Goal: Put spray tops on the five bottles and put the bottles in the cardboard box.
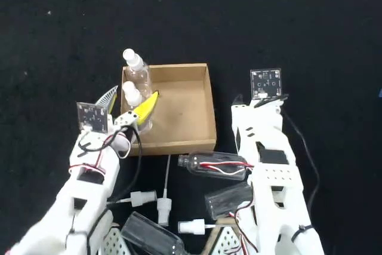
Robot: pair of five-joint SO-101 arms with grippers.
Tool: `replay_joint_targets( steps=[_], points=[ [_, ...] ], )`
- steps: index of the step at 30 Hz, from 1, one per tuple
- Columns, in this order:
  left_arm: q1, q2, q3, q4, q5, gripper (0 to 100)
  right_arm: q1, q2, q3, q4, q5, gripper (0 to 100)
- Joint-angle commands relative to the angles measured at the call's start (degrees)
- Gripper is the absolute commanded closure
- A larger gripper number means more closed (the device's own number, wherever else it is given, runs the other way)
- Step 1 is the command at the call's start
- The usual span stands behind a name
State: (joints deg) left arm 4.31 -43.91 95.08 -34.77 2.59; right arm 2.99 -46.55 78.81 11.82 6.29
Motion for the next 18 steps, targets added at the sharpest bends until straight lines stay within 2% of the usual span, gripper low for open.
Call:
replay_joint_targets(
  steps=[1,8,14,16,18],
  points=[
    [-0.31,-20.48,-2.42,26.73,0.35,67,0.62,0.66,-0.57,-1.49,0.0,86.8],
    [1.8,-38.07,-10.95,58.46,4.22,68,0.53,0.66,0.04,-1.49,0.0,86.8],
    [2.59,-39.65,-16.13,71.3,4.75,68,0.53,0.66,0.04,-1.49,0.0,86.8],
    [2.59,-39.65,-18.33,74.73,4.75,74,0.53,0.66,0.13,-1.49,0.0,86.8],
    [2.59,-39.65,-20.09,77.36,4.75,85,0.53,0.66,0.13,-1.49,0.0,86.8]
  ],
)
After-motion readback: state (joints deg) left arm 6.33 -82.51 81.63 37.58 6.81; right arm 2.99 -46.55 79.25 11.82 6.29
